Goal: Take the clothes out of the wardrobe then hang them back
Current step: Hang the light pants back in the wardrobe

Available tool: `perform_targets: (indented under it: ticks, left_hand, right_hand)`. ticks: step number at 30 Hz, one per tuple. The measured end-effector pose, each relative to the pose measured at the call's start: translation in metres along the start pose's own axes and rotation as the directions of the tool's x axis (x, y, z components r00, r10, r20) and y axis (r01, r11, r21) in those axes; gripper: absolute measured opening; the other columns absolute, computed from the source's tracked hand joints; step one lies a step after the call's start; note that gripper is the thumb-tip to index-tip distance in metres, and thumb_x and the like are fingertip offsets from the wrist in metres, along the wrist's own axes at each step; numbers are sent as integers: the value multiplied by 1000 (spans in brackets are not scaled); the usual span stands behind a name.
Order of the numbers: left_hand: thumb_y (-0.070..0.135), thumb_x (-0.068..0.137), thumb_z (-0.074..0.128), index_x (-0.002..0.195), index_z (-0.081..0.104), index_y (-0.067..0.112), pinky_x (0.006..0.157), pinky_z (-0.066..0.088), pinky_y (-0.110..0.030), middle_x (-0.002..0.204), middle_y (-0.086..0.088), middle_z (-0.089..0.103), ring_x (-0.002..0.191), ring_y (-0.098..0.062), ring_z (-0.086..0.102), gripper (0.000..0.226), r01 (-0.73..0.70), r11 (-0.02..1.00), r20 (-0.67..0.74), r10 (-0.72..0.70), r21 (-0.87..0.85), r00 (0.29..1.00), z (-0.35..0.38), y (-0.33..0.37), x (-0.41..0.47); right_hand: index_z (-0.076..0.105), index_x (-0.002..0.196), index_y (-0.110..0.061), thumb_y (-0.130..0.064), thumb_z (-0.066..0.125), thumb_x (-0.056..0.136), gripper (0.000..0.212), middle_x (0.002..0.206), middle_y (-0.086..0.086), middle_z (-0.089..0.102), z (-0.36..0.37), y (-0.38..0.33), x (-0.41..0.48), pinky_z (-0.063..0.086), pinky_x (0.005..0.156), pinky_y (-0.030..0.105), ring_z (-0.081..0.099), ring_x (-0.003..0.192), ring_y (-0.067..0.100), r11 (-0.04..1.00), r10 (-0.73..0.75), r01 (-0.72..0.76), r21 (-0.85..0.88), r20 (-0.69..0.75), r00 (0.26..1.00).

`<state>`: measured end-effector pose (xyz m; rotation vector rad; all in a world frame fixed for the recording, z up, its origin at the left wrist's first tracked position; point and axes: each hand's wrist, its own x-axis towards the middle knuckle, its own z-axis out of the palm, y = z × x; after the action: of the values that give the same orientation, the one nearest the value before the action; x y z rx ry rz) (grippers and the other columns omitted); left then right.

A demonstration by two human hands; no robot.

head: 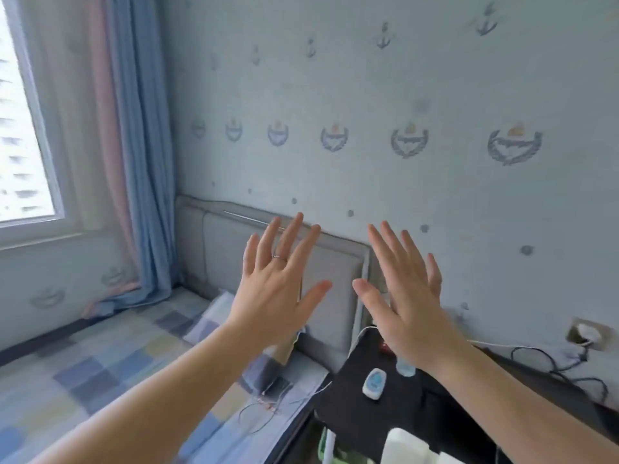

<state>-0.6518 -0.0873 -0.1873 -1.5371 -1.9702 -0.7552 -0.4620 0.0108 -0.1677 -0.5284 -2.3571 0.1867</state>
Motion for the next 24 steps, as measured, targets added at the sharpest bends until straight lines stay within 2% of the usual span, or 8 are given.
perform_targets:
  ticks: [5,9,13,17,22,24]
  left_hand:
    - [70,95,19,160,3,34,123,-9,-51,168,6,-12,152,-21,-22,77,227,960,111,-246,162,963,-2,-108,-101]
    - [72,94,15,160,-1,34,123,-9,-52,167,6,-15,152,-21,-24,78,416,865,173,-472,281,864,5,-178,-180]
    - [75,89,8,159,-3,37,121,-15,-47,165,10,-18,150,-18,-27,80,584,729,205,-671,358,712,14,-233,-251]
    - [76,84,3,157,-8,41,121,-17,-47,166,11,-18,149,-17,-29,82,704,562,214,-823,434,526,25,-287,-304]
    - [79,80,1,157,-6,41,123,-11,-47,167,9,-14,152,-19,-22,87,817,345,192,-938,463,287,36,-352,-340]
    - [79,80,2,157,-6,41,122,-11,-47,167,10,-14,152,-18,-22,87,841,279,191,-958,464,212,41,-378,-350]
  right_hand:
    - [-13,151,-48,-72,8,89,70,160,-21,-19,135,-62,10,-16,118,49,-24,146,6,992,-71,46,122,210,975]
    - [-15,150,-48,-75,4,87,72,160,-21,-21,235,-103,12,-15,118,52,-26,146,6,976,-153,82,200,370,916]
    - [-17,151,-46,-77,0,83,76,160,-19,-23,326,-138,13,-17,117,50,-29,145,7,960,-227,103,262,506,832]
    - [-15,151,-46,-76,3,83,76,161,-18,-20,408,-162,26,-18,116,46,-27,146,7,936,-300,109,335,597,744]
    - [-13,152,-45,-75,3,81,79,162,-18,-17,503,-179,59,-12,119,48,-23,147,8,924,-348,106,367,694,630]
    - [-13,153,-44,-76,2,80,81,162,-17,-17,538,-185,73,-10,119,50,-21,148,9,924,-361,115,364,732,578]
